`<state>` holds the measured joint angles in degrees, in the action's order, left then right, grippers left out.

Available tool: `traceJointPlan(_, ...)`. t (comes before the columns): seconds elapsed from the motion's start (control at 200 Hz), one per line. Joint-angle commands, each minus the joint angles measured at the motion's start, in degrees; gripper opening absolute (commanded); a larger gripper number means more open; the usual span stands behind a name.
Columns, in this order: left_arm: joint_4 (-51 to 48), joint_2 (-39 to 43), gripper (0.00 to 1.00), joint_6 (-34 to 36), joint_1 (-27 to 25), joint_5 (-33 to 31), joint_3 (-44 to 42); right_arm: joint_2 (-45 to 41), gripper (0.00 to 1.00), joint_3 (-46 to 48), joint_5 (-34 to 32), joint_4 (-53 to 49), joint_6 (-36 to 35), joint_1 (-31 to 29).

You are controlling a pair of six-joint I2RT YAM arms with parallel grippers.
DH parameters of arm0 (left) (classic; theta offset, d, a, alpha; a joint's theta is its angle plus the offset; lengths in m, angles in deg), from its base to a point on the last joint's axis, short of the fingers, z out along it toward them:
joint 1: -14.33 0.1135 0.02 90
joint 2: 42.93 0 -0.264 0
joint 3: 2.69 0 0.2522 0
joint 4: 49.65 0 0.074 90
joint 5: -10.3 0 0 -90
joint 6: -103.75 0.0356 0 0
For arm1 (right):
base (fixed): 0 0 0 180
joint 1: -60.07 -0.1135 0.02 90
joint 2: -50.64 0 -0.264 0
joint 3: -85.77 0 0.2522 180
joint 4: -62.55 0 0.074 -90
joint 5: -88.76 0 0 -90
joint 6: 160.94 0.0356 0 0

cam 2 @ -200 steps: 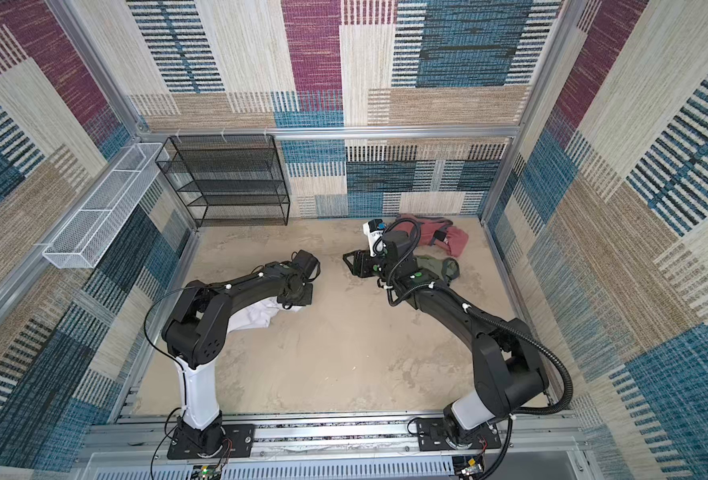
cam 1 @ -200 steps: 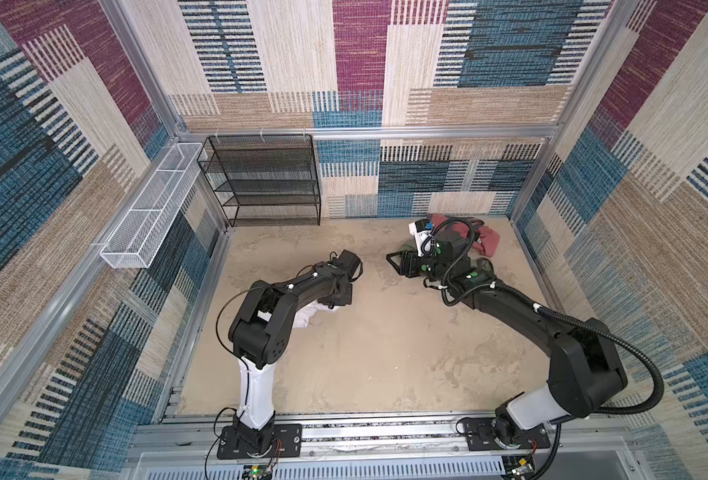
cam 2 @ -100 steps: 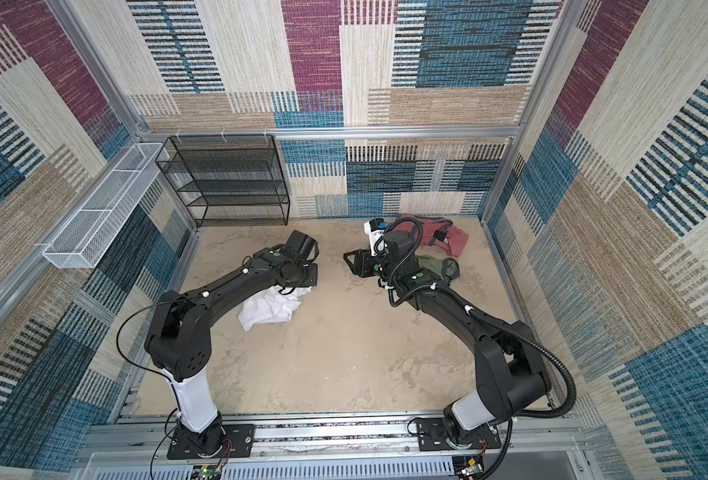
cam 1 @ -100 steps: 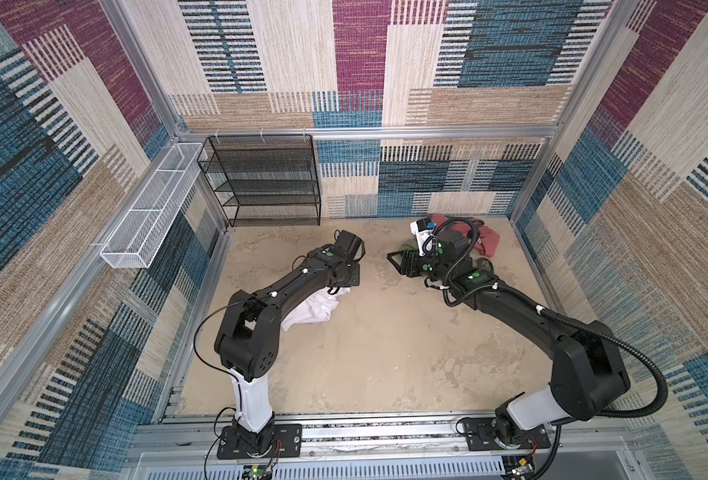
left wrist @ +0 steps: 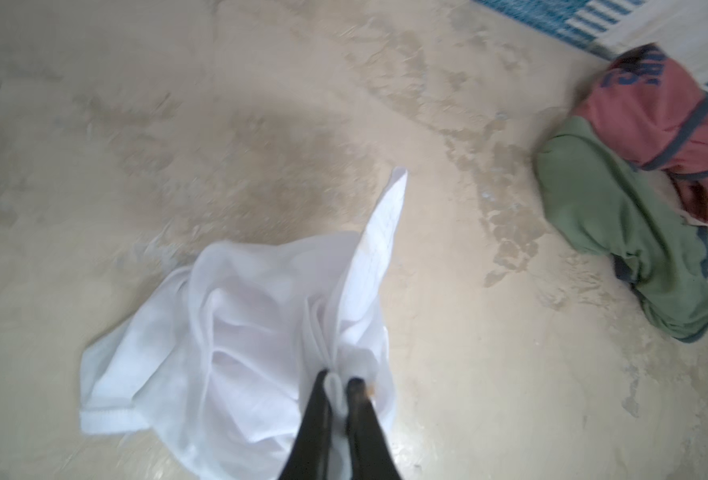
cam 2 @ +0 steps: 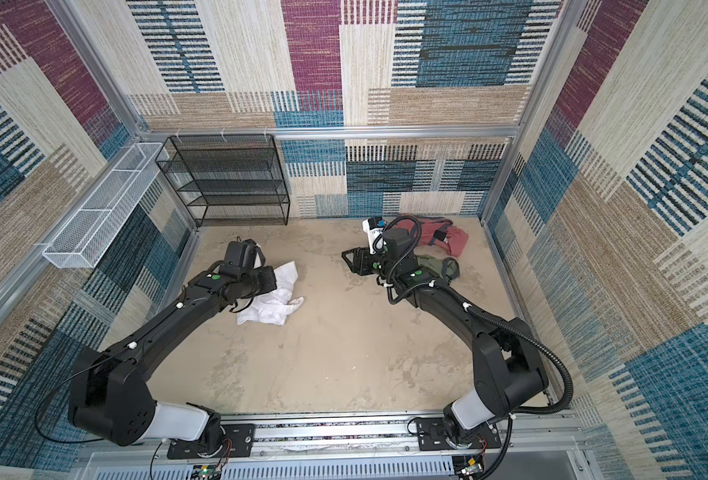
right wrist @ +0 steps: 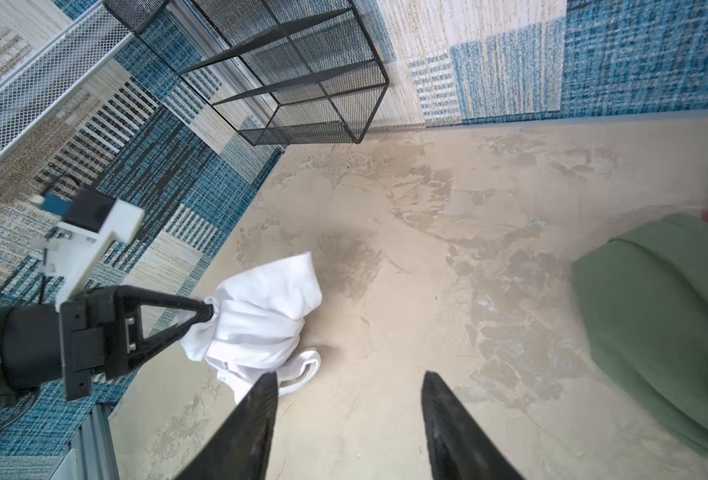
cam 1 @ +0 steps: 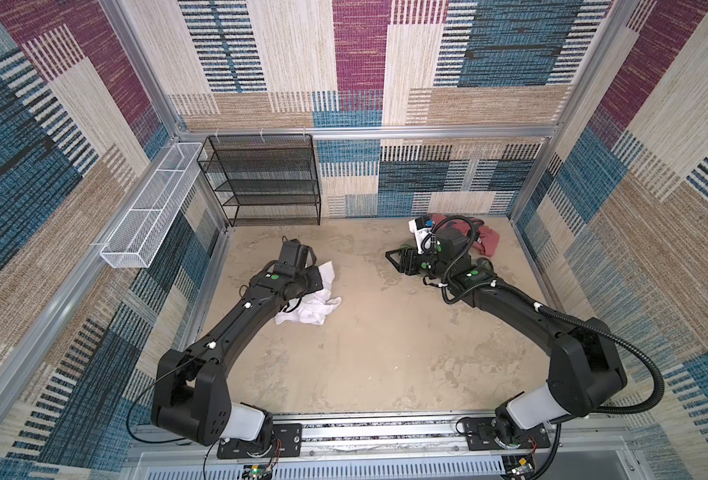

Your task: Pick out a specific cloth from the pile

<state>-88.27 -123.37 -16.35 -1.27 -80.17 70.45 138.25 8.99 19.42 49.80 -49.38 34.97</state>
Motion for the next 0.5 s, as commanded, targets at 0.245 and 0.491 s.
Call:
traceJointPlan(0.245,9.52,-0.8,0.0,-6.47,11.24,7.13,-13.45,0.19,0.58,-0.73,0.42,1.27,0.76,-0.04)
traceJointPlan(0.491,9.6,-4.35,0.0,-6.71,13.39,7.04,-13.93,0.18,0.58,-0.83,-0.14,0.83,0.61,-0.03)
